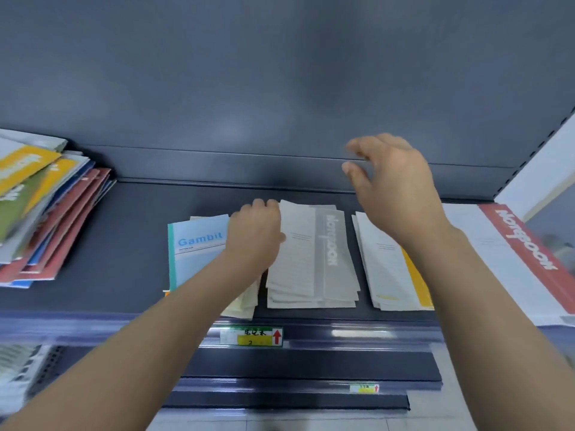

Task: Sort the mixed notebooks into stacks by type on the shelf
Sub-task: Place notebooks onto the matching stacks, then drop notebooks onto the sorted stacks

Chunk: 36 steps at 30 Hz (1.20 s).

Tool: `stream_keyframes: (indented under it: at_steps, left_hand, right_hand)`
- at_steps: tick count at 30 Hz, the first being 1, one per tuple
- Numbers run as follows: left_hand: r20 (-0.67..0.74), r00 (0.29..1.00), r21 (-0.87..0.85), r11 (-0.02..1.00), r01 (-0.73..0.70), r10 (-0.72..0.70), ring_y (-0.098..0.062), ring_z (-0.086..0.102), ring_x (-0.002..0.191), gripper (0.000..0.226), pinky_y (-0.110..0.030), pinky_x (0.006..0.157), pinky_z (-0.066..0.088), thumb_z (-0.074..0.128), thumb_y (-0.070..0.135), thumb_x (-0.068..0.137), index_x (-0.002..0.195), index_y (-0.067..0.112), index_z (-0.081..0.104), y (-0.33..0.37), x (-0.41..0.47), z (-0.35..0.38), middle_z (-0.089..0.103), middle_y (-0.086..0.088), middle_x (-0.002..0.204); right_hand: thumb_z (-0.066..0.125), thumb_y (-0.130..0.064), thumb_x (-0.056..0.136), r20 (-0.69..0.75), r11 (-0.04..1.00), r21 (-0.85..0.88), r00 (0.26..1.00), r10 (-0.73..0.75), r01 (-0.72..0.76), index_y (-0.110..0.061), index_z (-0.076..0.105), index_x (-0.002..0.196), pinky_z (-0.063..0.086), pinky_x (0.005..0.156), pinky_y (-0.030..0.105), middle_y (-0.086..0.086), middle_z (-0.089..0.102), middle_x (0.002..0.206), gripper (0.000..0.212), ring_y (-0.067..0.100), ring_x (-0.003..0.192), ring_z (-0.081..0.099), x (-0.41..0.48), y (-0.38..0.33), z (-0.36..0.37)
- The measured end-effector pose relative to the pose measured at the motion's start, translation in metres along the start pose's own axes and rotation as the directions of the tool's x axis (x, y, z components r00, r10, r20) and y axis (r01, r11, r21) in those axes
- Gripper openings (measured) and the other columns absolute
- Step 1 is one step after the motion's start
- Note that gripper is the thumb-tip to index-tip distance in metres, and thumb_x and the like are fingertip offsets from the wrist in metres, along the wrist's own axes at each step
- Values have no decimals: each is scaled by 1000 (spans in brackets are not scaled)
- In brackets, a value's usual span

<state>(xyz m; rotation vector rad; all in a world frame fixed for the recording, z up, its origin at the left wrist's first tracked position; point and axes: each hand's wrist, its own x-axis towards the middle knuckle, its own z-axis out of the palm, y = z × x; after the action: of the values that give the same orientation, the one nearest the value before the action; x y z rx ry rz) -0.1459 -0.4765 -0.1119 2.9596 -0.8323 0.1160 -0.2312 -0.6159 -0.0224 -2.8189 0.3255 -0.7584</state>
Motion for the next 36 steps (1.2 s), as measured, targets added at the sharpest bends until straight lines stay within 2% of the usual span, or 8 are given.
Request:
stream_keyframes:
  at_steps: [3,5,7,14,21,27,31,36]
  left_hand:
    - [-255,966,-16,999,-36,31,-32,48,105,30,-37,83,36,53,26,93,115,7,48,-31,-2,-39,52,-12,112]
    - [-461,884,-2,995,-97,85,-37,52,94,22,-42,76,39,58,17,89,105,2,56,-55,-9,-63,56,-17,100]
    - [-590,801,32,994,-103,102,-38,55,81,17,-42,67,42,60,13,82,94,1,59,-79,-19,-83,57,-18,88]
    - [-714,698,-21,998,57,-54,-38,55,79,19,-46,68,48,57,16,82,94,2,60,-163,-66,-116,59,-16,88]
    - [-707,690,-69,986,150,-154,-38,56,81,20,-46,70,48,57,19,85,97,3,60,-269,-104,-112,60,-15,88]
    - [-637,733,-163,971,177,-241,-37,55,91,20,-45,78,46,64,16,86,102,4,60,-387,-127,-113,59,-15,97]
    - [-496,810,-276,941,194,-312,-33,54,96,26,-44,82,44,62,20,88,108,5,57,-444,-120,-103,57,-14,104]
    - [-220,903,-334,898,285,-368,-33,51,104,43,-44,88,44,61,34,88,117,5,53,-469,-91,-79,51,-14,115]
  right_hand:
    - [50,-21,94,-14,992,43,993,-120,121,-9,58,119,38,89,38,11,60,112,28,30,107,50,18,-24,7]
    - [51,-20,94,-36,979,85,982,-184,187,-9,57,120,36,90,38,11,59,114,29,31,108,49,30,-45,10]
    - [50,-21,94,-40,963,120,971,-237,240,-11,57,120,34,90,35,9,58,114,28,29,109,48,39,-67,13]
    - [49,-22,95,-63,891,200,913,-404,408,-13,56,120,31,90,29,6,57,115,27,25,110,46,58,-159,25]
    - [48,-22,95,-78,872,189,892,-446,452,-13,55,122,30,90,29,6,57,117,29,25,111,46,55,-263,57]
    - [47,-23,96,-62,903,175,920,-387,392,-14,53,125,31,92,30,5,55,120,31,24,113,46,51,-368,90]
    - [47,-22,96,-26,933,148,944,-328,328,-14,53,126,32,92,32,5,56,120,32,24,112,46,49,-411,108]
    - [50,-18,94,2,963,115,969,-248,246,-11,58,120,37,90,38,10,59,114,29,29,106,49,50,-422,120]
